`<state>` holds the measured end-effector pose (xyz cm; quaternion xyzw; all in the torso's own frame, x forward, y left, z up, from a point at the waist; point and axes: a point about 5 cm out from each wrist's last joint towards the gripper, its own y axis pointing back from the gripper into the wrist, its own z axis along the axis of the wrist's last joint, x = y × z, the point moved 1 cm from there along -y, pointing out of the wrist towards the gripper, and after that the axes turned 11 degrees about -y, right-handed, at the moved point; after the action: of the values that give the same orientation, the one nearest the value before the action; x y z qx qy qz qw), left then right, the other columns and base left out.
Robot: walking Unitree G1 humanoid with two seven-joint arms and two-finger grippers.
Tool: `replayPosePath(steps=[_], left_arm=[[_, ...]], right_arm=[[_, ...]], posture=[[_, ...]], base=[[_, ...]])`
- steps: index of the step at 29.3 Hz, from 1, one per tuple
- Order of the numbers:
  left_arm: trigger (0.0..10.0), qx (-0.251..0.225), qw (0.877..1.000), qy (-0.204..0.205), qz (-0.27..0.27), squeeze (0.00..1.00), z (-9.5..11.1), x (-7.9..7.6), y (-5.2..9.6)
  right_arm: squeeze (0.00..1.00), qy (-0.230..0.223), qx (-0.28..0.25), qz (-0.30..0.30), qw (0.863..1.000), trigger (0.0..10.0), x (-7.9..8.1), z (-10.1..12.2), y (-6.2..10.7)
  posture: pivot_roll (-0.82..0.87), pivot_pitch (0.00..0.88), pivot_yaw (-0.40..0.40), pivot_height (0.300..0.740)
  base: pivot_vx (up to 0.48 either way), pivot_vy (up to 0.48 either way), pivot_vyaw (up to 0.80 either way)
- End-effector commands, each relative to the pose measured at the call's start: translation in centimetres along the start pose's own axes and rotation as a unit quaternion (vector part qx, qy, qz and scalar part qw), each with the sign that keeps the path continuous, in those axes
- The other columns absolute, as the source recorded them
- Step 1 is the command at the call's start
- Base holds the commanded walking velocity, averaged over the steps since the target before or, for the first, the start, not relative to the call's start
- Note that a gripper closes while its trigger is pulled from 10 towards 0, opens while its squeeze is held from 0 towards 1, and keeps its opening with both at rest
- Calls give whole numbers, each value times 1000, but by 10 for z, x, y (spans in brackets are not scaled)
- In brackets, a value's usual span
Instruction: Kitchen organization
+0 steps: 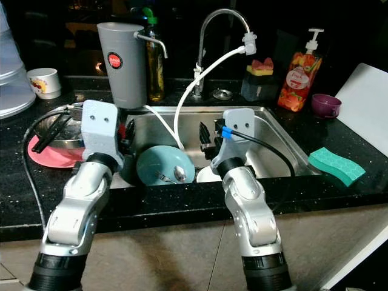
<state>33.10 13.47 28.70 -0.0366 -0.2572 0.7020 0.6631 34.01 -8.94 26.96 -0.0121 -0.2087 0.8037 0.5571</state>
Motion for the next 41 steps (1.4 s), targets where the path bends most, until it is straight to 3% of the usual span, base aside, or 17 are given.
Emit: replayPosePath(steps=[1, 7, 10, 22, 41], left_arm=[[10000, -4, 1000, 10, -11, 0, 2, -5, 4], [10000, -2, 1000, 16, -17, 0, 1, -8, 9], [10000, 8, 1000, 17, -23, 0, -5, -11, 18], [10000, 28, 999, 2, -21, 0, -15, -5, 36], [10000, 40, 999, -16, -13, 0, -20, 1, 32]], right_arm=[[0, -4, -8, 6, 1000, 10000, 4, 2, 2], [0, -7, -3, 1, 1000, 10000, 5, -2, 4], [0, -4, 9, -19, 1000, 10000, -1, -10, 8], [0, 2, 27, -46, 999, 10000, -14, -19, 20], [0, 7, 17, -52, 998, 10000, -17, -12, 15]], posture=[[153, 107, -100, 740], [156, 100, -101, 740], [158, 98, -101, 740], [158, 108, -103, 740], [129, 116, -108, 740]], base=[[0, 0, 0], [0, 0, 0], [0, 0, 0], [0, 0, 0], [0, 0, 0]])
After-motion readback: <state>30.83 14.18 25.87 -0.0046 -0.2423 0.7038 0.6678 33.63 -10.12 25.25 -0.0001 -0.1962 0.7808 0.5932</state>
